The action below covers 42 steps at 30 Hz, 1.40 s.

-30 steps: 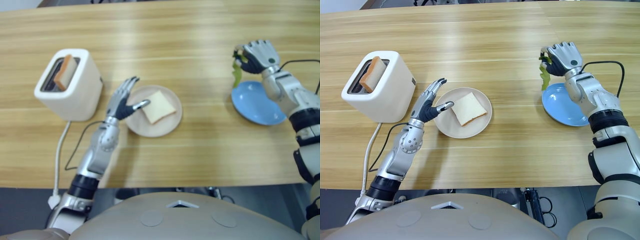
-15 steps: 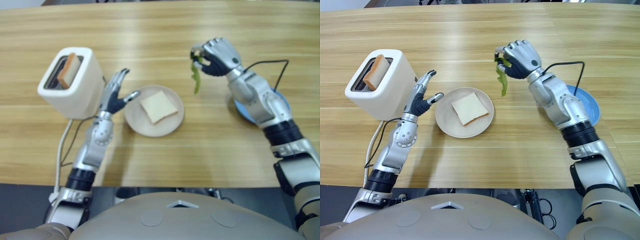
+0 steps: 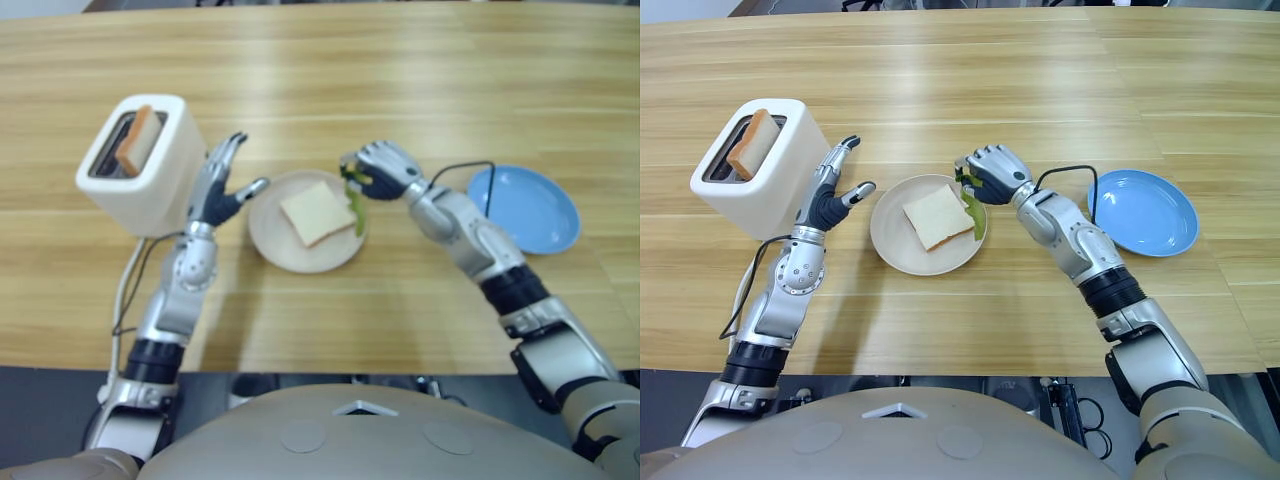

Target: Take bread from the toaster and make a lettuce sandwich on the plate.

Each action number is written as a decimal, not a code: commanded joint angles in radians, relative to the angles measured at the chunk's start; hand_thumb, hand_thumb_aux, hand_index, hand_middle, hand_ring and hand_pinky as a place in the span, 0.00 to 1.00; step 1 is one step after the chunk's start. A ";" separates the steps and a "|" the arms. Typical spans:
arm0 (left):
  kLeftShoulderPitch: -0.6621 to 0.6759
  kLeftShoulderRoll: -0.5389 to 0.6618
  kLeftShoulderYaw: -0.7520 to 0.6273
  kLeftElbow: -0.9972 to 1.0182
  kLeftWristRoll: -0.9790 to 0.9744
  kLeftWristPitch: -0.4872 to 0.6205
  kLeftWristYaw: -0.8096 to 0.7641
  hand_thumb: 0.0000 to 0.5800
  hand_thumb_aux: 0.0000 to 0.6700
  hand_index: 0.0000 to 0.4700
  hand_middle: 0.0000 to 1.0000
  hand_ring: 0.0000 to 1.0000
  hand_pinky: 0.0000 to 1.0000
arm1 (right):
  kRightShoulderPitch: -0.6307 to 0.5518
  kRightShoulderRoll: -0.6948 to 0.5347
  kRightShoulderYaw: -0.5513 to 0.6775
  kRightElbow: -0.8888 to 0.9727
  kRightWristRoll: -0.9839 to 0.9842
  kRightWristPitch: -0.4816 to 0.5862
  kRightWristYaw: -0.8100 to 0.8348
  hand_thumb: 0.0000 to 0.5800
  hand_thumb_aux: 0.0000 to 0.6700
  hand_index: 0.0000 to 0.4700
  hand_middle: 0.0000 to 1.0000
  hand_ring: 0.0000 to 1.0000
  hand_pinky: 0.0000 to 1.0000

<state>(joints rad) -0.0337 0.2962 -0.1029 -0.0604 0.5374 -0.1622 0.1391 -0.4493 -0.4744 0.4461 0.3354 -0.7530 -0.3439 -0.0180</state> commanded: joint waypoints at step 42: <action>0.010 -0.015 -0.044 0.007 0.025 0.020 0.000 0.00 0.00 0.00 0.00 0.00 0.00 | -0.130 0.171 0.180 0.065 -0.118 -0.017 -0.069 1.00 1.00 0.98 1.00 1.00 1.00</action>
<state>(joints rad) -0.0257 0.2828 -0.1428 -0.0682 0.5492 -0.1521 0.1367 -0.6050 -0.2943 0.6241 0.4527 -0.8611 -0.3763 -0.1247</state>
